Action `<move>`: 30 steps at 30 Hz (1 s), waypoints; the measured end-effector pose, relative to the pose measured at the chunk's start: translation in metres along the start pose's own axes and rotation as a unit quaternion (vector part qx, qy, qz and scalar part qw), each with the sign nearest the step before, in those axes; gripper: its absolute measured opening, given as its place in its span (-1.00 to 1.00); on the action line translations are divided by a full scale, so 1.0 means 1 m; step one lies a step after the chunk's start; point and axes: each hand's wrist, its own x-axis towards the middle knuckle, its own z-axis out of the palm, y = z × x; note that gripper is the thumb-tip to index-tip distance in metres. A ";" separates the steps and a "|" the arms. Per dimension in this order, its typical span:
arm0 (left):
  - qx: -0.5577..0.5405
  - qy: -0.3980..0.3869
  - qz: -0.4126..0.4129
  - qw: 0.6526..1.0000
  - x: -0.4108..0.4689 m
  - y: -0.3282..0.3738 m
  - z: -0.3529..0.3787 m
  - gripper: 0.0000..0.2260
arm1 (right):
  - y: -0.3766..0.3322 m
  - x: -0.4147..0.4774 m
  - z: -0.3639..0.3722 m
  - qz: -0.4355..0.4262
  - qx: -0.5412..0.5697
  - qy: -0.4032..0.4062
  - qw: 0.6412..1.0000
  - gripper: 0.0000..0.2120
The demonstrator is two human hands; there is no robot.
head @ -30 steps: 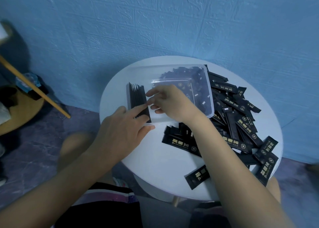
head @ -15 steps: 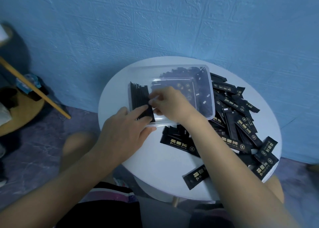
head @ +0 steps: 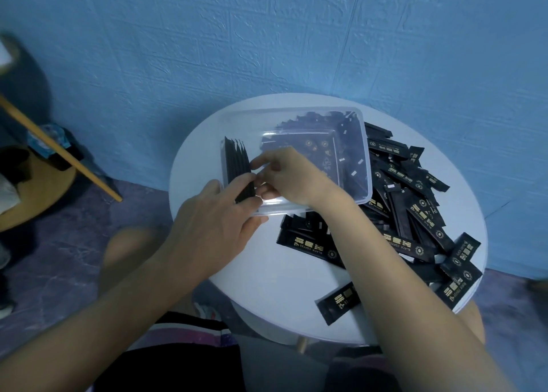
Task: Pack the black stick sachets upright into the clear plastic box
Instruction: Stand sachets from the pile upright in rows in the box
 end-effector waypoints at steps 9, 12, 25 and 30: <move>-0.005 -0.004 0.005 1.000 0.004 -0.004 0.002 -0.60 | 0.000 0.001 -0.002 0.003 -0.019 -0.013 1.000 -0.67; -0.006 -0.013 0.007 1.000 0.005 -0.006 0.001 -0.57 | -0.001 0.001 -0.003 0.008 -0.012 -0.022 1.000 -0.66; -0.027 -0.023 -0.006 0.999 0.008 -0.008 0.006 -0.50 | -0.002 -0.001 -0.005 -0.006 -0.075 -0.034 0.997 -0.67; -0.036 -0.016 -0.011 0.999 0.009 -0.013 0.009 -0.52 | -0.001 -0.026 -0.017 -0.086 -0.146 0.051 0.984 -0.74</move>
